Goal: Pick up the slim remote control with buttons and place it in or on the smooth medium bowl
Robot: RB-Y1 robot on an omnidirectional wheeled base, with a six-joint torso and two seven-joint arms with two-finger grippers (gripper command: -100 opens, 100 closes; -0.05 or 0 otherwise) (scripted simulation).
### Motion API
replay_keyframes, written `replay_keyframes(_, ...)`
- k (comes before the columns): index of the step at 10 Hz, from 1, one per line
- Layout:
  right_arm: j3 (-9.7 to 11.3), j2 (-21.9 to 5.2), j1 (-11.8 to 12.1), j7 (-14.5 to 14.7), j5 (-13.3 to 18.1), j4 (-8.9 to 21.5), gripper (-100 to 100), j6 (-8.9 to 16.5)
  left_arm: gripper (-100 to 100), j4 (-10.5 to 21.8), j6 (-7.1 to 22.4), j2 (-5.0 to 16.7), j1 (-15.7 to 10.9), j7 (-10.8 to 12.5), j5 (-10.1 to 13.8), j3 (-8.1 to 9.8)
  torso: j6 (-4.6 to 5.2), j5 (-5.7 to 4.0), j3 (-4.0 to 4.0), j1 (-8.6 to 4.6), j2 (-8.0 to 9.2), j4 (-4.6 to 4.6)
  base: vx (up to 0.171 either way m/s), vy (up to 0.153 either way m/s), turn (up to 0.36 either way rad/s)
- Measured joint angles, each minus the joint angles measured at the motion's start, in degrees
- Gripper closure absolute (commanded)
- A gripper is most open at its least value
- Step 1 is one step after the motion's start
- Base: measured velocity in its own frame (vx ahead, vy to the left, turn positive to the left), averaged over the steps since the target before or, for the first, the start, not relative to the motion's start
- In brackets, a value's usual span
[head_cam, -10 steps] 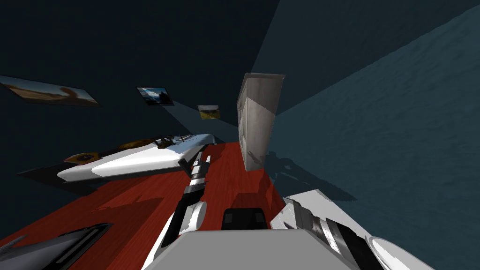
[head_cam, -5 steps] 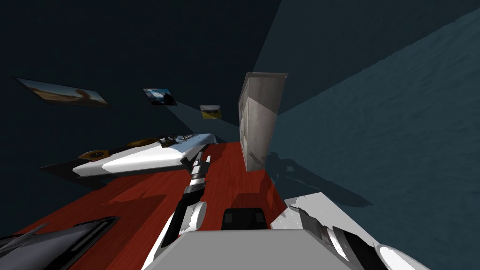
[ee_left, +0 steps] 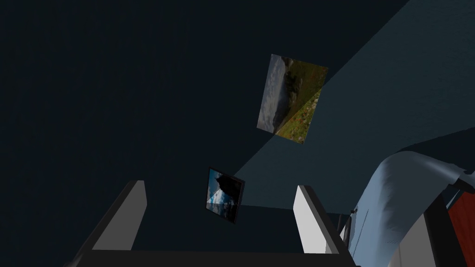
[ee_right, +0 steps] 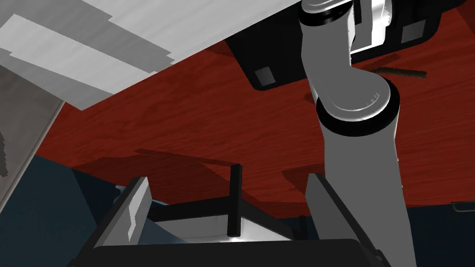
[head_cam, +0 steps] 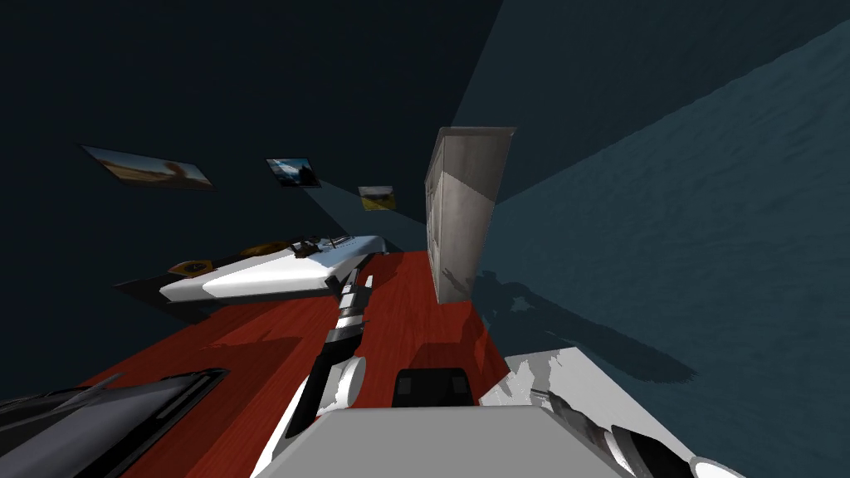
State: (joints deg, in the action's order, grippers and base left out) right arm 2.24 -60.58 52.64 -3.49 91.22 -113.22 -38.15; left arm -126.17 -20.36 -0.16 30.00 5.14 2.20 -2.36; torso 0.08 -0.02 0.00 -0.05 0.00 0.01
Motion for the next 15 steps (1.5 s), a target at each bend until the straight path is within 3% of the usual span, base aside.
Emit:
replay_keyframes(1,-0.2,-1.1,1.5,0.1,1.6,0.4,-100,0.1,0,0.0,0.0,0.0,0.0,0.0,0.0,0.0,0.0,0.01,0.01,-0.01,0.02,0.0,-0.009,-0.022,0.029)
replay_keyframes(4,0.9,-3.1,1.8,-0.4,6.4,2.4,-100,-0.1,0,0.0,0.0,0.0,0.0,0.0,0.0,0.0,0.0,0.0,0.01,0.02,0.01,0.01,-0.009,-0.021,0.034)
replay_keyframes(5,0.7,-4.2,2.9,0.3,7.1,3.3,-100,-0.1,0,0.0,0.0,0.0,0.0,0.0,0.0,0.0,0.0,0.01,0.01,0.0,0.01,0.0,-0.006,-0.02,0.016)
replay_keyframes(13,3.5,-7.1,4.1,-0.9,18.6,6.3,-100,0.8,0,0.0,0.0,0.0,0.0,0.0,0.0,0.0,0.0,0.0,-0.04,0.03,-0.06,-0.01,0.008,-0.017,0.009)
replay_keyframes(15,4.4,-8.0,4.5,-1.9,22.7,6.7,-100,1.1,0,0.0,0.0,0.0,0.0,0.0,0.0,0.0,0.0,0.01,-0.08,0.03,-0.15,-0.03,0.047,-0.019,-0.002)
